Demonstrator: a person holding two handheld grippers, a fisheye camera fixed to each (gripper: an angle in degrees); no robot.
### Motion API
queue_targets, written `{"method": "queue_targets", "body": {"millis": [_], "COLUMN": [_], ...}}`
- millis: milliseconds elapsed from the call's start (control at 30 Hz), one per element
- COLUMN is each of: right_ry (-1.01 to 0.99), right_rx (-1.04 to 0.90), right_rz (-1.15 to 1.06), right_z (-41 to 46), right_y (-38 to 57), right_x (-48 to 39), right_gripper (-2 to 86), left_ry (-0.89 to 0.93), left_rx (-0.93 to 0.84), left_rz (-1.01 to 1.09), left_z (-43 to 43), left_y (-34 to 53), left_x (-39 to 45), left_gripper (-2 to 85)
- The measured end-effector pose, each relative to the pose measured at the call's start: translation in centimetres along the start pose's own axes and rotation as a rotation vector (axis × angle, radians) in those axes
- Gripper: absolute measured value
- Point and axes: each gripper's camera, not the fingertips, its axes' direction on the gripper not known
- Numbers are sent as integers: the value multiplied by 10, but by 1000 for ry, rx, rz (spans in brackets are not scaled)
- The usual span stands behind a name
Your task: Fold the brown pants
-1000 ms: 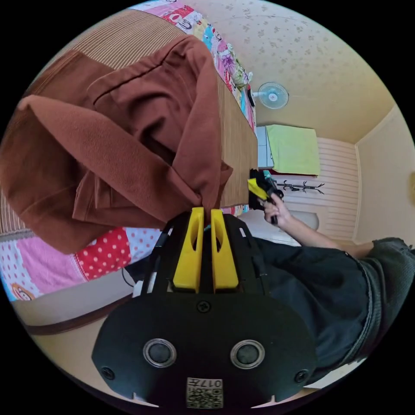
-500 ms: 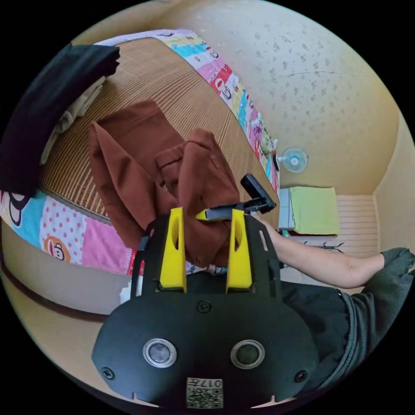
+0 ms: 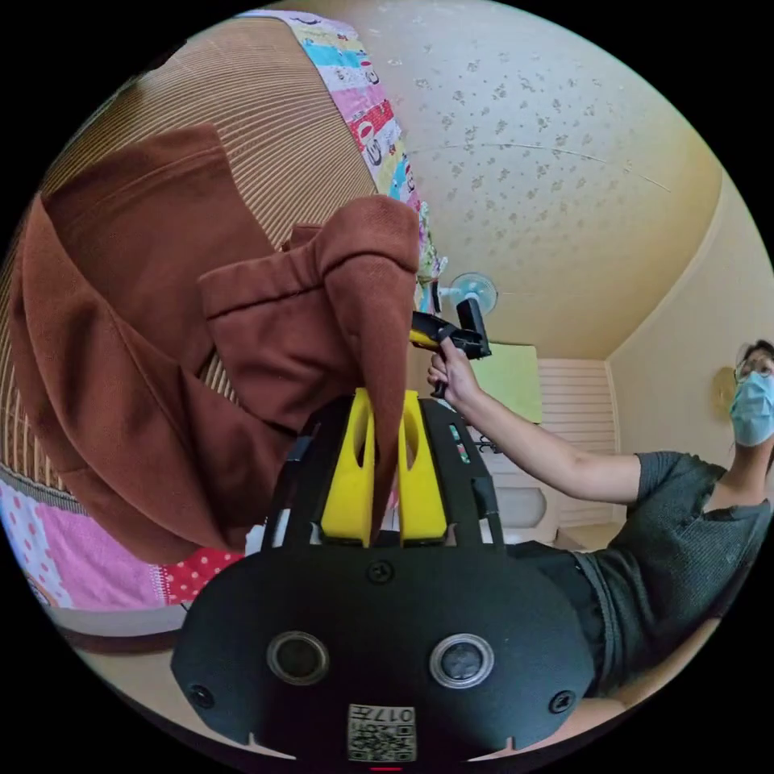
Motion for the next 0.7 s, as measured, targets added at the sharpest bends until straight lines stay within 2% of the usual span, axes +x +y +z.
{"method": "queue_targets", "body": {"millis": [67, 200, 233, 300, 433, 500, 600, 700], "right_ry": [55, 106, 151, 331, 309, 281, 263, 371], "right_rx": [9, -149, -220, -228, -326, -267, -51, 171], "right_rz": [33, -33, -52, -38, -80, -114, -113, -119], "right_z": [-2, 39, 59, 79, 116, 114, 79, 24], "right_y": [-28, -58, -60, -53, -15, 13, 71, 143], "right_x": [8, 0, -7, -21, -49, -59, -75, -91], "right_gripper": [176, 165, 117, 62, 28, 24, 19, 17], "left_ry": [2, -43, -68, -115, -214, -221, -271, -364], "left_rx": [8, -16, -34, -62, -124, -151, -191, -236], "left_rz": [64, 110, 131, 168, 261, 295, 369, 487], "left_z": [6, 22, 29, 38, 61, 74, 99, 126], "left_y": [21, 50, 58, 68, 93, 105, 133, 168], "left_x": [24, 54, 63, 76, 109, 126, 162, 210], "left_gripper": [47, 48, 47, 48, 45, 45, 45, 43]}}
